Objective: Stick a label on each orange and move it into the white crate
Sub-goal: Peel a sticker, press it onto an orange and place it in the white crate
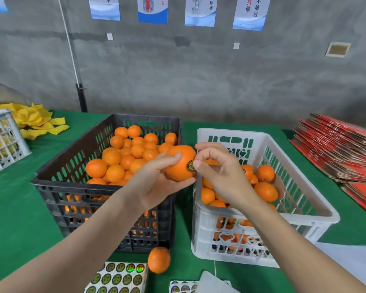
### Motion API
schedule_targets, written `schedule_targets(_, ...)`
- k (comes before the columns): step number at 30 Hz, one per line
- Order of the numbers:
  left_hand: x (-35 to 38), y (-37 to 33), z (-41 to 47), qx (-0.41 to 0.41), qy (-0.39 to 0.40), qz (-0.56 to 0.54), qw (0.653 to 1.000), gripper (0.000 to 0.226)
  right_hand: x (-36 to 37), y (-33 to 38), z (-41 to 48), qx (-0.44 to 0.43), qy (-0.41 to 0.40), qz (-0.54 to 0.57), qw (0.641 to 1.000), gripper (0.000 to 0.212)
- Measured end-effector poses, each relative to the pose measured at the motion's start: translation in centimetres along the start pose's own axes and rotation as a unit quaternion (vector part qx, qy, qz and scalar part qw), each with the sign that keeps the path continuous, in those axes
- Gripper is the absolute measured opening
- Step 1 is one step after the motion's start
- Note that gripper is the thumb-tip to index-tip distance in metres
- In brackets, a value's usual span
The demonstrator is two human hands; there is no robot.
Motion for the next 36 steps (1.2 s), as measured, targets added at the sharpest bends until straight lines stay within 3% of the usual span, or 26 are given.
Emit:
schedule_targets(4, 1.1, 1.3, -0.2, -0.013, -0.016, 0.002, 1.0, 0.052, -1.0, -0.2, -0.4, 0.009, 0.014, -0.046, 0.999, 0.022)
schedule_targets(9, 1.8, 2.2, -0.2, -0.033, -0.025, 0.022, 0.999, 0.06, -2.0, 0.0, -0.9, 0.003, 0.03, -0.109, 0.994, 0.021)
schedule_targets(14, 2.3, 2.9, -0.3, -0.048, -0.034, 0.022, 0.998, 0.059, -2.8, 0.6, -1.2, 0.004, 0.062, -0.197, 0.979, 0.008)
schedule_targets(19, 2.5, 3.5, -0.4, -0.054, -0.036, 0.03, 0.997, 0.062, -3.2, 1.4, -1.4, -0.013, 0.081, -0.309, 0.947, 0.009)
schedule_targets(23, 2.6, 4.2, -0.3, -0.06, -0.029, 0.006, 0.998, 0.048, -3.1, 2.0, -2.0, -0.056, 0.056, -0.386, 0.919, 0.011)
schedule_targets(28, 2.7, 4.5, -0.4, -0.071, -0.028, 0.018, 0.997, 0.049, -3.8, 1.4, -1.8, -0.037, 0.038, -0.365, 0.929, 0.017)
schedule_targets(31, 2.6, 5.1, -0.8, -0.09, -0.023, 0.049, 0.994, 0.045, -4.5, 0.6, -1.3, 0.024, 0.075, -0.34, 0.937, 0.079)
schedule_targets(32, 2.6, 5.3, -0.9, -0.101, -0.027, 0.036, 0.994, 0.048, -4.9, 0.2, -1.3, 0.049, 0.091, -0.304, 0.947, 0.088)
schedule_targets(34, 2.8, 5.7, -1.0, -0.117, -0.03, 0.004, 0.993, 0.058, -5.9, -0.9, -1.4, 0.095, 0.093, -0.134, 0.982, 0.071)
schedule_targets(36, 3.1, 5.9, -0.8, -0.114, -0.034, -0.006, 0.993, 0.057, -6.6, -2.0, -1.9, 0.137, 0.066, 0.013, 0.988, 0.046)
Point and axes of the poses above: each hand's wrist, its own z-axis towards the middle knuckle, its own x-axis out of the palm, y = z × x, the point moved 1 cm from there along z, towards the middle knuckle, and after that the axes turned 3 degrees about -y, right-handed, at the moved point
